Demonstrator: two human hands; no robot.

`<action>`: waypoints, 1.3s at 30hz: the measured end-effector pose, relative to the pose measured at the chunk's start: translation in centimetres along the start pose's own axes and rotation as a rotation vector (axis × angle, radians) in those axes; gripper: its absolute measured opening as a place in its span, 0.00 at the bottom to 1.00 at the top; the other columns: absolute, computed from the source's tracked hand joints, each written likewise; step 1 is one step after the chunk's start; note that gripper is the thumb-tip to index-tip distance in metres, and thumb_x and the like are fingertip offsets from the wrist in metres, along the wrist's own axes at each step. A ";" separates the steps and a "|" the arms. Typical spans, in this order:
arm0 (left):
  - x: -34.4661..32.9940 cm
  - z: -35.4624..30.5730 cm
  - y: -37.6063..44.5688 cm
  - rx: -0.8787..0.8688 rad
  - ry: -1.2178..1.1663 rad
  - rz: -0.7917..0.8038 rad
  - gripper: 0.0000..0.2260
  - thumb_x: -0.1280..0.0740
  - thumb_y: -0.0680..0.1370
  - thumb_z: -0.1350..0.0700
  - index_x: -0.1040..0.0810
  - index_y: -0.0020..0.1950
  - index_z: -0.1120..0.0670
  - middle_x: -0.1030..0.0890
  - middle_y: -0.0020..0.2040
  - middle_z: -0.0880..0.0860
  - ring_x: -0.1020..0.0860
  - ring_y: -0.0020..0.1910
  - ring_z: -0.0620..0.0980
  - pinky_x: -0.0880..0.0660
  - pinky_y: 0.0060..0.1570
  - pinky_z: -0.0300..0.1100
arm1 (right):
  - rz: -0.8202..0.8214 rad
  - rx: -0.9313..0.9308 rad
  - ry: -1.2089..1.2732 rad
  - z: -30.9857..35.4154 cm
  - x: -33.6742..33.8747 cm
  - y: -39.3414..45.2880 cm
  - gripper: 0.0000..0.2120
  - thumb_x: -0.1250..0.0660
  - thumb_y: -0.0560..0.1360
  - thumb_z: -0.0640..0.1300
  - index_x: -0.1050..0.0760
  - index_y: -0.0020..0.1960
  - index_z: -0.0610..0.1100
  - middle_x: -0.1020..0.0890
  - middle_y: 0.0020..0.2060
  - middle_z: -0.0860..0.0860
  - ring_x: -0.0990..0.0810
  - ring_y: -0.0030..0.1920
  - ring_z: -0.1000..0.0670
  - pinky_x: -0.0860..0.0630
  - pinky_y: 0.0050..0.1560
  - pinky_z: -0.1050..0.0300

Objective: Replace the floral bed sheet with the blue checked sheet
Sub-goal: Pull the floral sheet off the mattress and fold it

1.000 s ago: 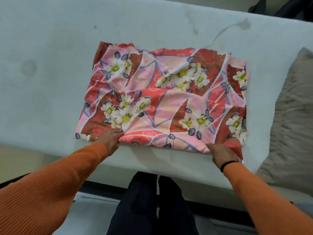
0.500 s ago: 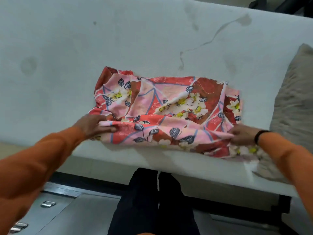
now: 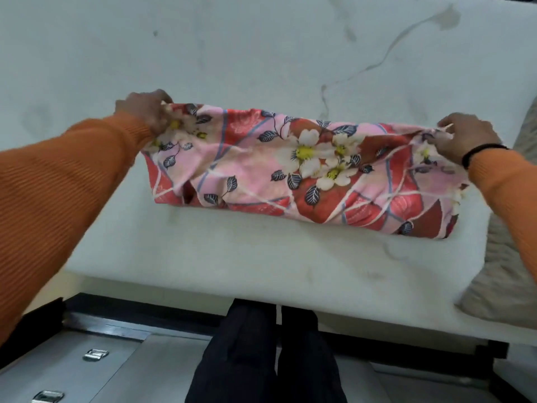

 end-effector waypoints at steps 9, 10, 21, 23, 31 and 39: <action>-14.4 -8.6 -5.9 -0.048 -0.039 0.115 0.31 0.55 0.81 0.32 0.60 0.81 0.38 0.60 0.83 0.52 0.60 0.81 0.61 0.57 0.76 0.69 | 0.066 -0.527 0.384 -9.5 -10.8 -9.0 0.50 0.20 0.66 0.59 0.43 0.78 0.46 0.36 0.74 0.36 0.35 0.73 0.32 0.35 0.71 0.38; -15.7 -9.6 -7.3 -0.015 -0.057 0.114 0.29 0.56 0.82 0.34 0.63 0.80 0.37 0.63 0.83 0.52 0.62 0.81 0.61 0.58 0.75 0.69 | 0.072 -0.626 0.478 -11.1 -12.3 -10.3 0.55 0.19 0.62 0.61 0.44 0.78 0.44 0.35 0.74 0.37 0.33 0.73 0.34 0.33 0.70 0.37; -18.8 -24.6 -19.9 -0.362 -0.038 0.010 0.31 0.49 0.83 0.37 0.58 0.82 0.40 0.62 0.83 0.52 0.64 0.81 0.59 0.63 0.72 0.72 | 0.123 -0.713 1.643 -7.7 -15.9 -11.4 0.13 0.36 0.81 0.38 0.31 0.40 0.49 0.22 0.23 0.58 0.23 0.26 0.62 0.24 0.27 0.66; -21.0 -25.9 -20.8 -0.355 -0.019 0.176 0.33 0.46 0.82 0.37 0.60 0.82 0.41 0.64 0.83 0.51 0.65 0.80 0.59 0.60 0.74 0.71 | 0.064 -0.618 1.641 -6.0 -13.2 -11.7 0.12 0.30 0.74 0.35 0.30 0.41 0.49 0.22 0.27 0.55 0.23 0.26 0.59 0.24 0.29 0.64; -20.1 -27.4 -20.9 -0.115 -0.520 0.465 0.45 0.32 0.72 0.30 0.51 0.82 0.41 0.54 0.84 0.49 0.56 0.82 0.57 0.45 0.75 0.69 | 0.031 -0.154 1.566 9.3 -3.8 -15.0 0.13 0.30 0.71 0.28 0.28 0.40 0.45 0.25 0.27 0.53 0.27 0.26 0.54 0.28 0.31 0.59; -11.7 -23.5 -21.9 -0.155 -1.364 0.138 0.49 0.19 0.66 0.50 0.43 0.79 0.57 0.26 0.66 0.44 0.28 0.57 0.28 0.33 0.58 0.24 | -0.060 0.192 1.331 26.8 -4.2 -21.7 0.20 0.25 0.67 0.36 0.25 0.57 0.42 0.17 0.39 0.56 0.19 0.36 0.63 0.19 0.45 0.62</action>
Point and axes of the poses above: each hand's wrist, its own y-axis towards the middle knuckle, its own x-axis out of the back of the hand, z = x × y, the point moved 10 cm from there along y, towards the middle knuckle
